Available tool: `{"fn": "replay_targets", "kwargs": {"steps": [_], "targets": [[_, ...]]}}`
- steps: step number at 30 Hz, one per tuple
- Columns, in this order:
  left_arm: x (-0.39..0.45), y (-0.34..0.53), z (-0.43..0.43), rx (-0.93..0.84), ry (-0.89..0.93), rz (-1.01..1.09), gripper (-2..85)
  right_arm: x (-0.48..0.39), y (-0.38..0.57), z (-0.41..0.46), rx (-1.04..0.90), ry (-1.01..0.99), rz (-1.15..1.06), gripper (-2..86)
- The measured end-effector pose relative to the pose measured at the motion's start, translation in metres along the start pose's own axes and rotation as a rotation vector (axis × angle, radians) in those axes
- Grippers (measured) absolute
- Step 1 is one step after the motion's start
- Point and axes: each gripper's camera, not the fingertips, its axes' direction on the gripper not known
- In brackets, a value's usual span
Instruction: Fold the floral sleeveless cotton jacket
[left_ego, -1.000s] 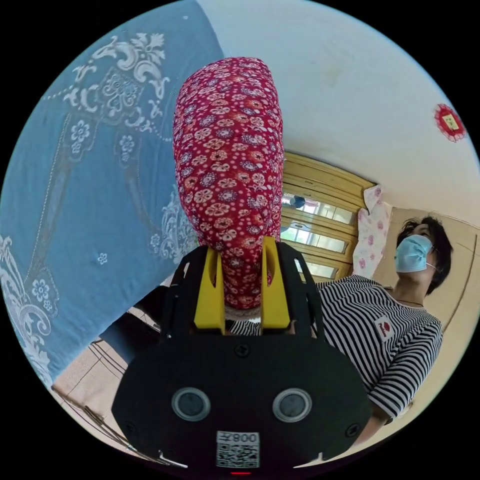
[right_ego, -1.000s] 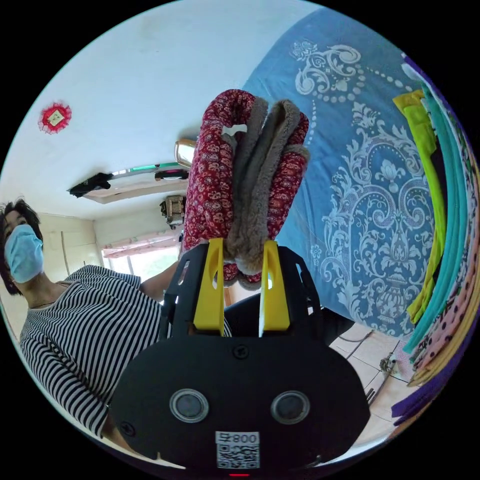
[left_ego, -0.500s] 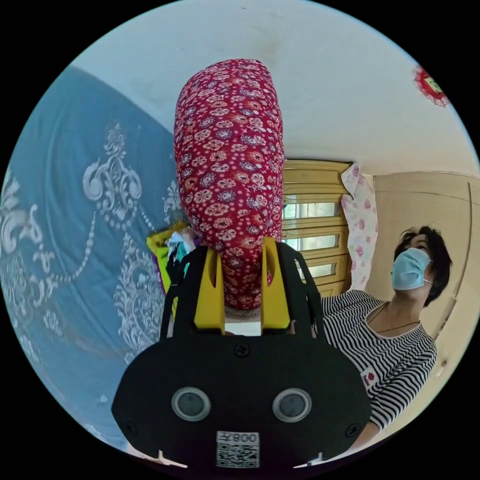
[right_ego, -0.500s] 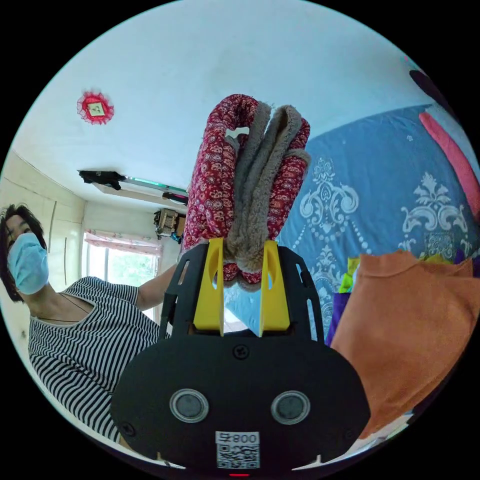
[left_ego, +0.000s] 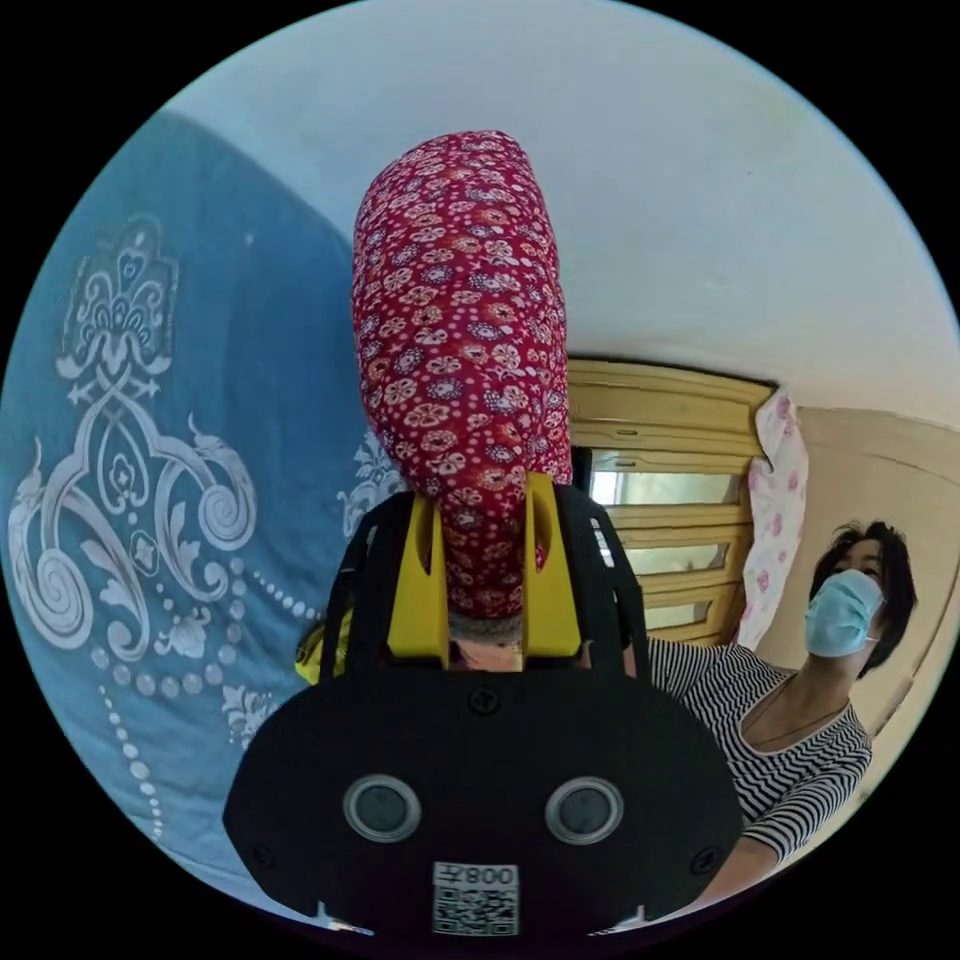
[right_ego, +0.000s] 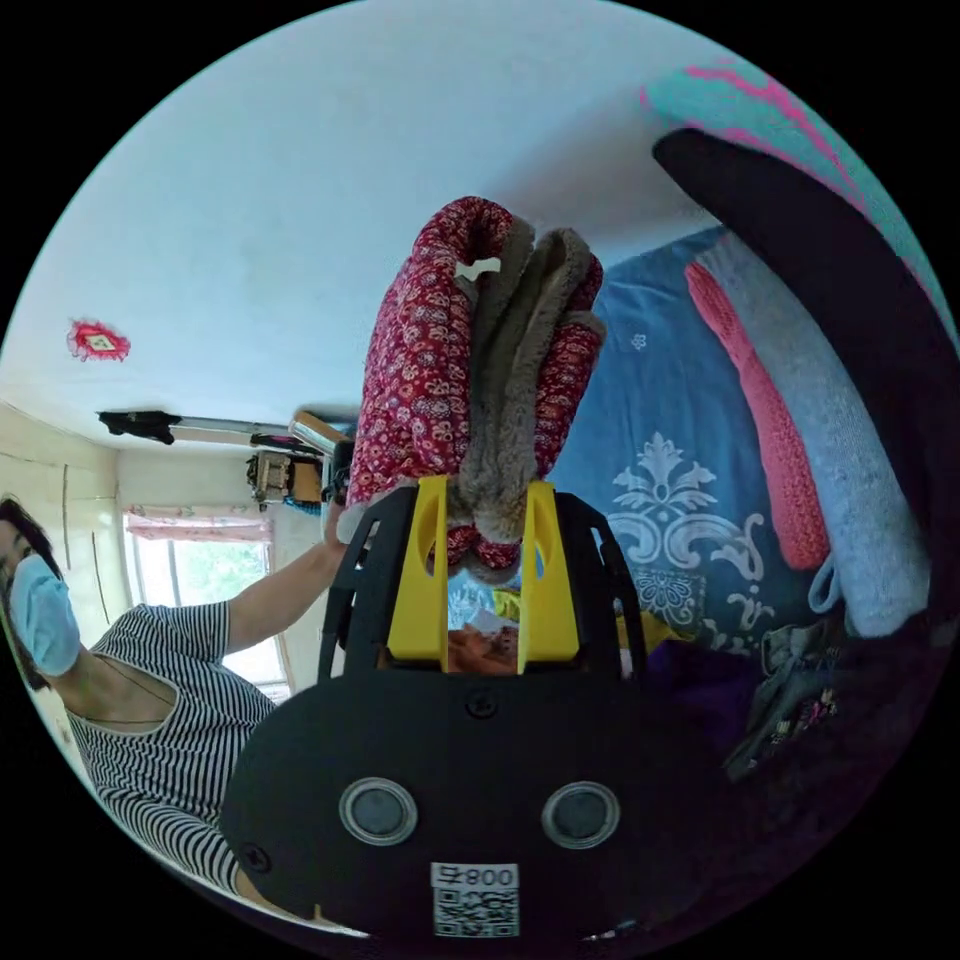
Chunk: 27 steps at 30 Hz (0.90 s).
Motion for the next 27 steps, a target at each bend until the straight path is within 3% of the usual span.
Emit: {"fn": "replay_targets", "kwargs": {"steps": [5, 12, 15, 22, 25, 27], "targets": [[0.004, -0.029, 0.055, -0.093, -0.183, -0.103, 13.4, 0.059, -0.047, 0.034, -0.068, 0.081, 0.118, 8.9], [0.057, -0.054, 0.094, -0.067, -0.224, -0.118, 15.0, 0.055, -0.088, 0.034, -0.057, 0.050, 0.087, 9.5], [0.094, -0.059, 0.104, -0.040, -0.279, -0.096, 16.4, 0.034, -0.104, 0.024, -0.018, 0.099, 0.073, 9.4], [0.197, -0.044, 0.107, 0.136, -0.473, 0.006, 13.6, -0.089, -0.128, 0.004, 0.123, 0.389, -0.188, 6.0], [0.249, -0.045, 0.122, 0.170, -0.518, 0.114, 11.1, -0.136, -0.150, 0.031, 0.082, 0.486, -0.326, 3.5], [0.281, -0.061, 0.151, 0.096, -0.553, 0.193, 9.4, -0.152, -0.170, 0.056, 0.005, 0.536, -0.371, 2.1]]}}
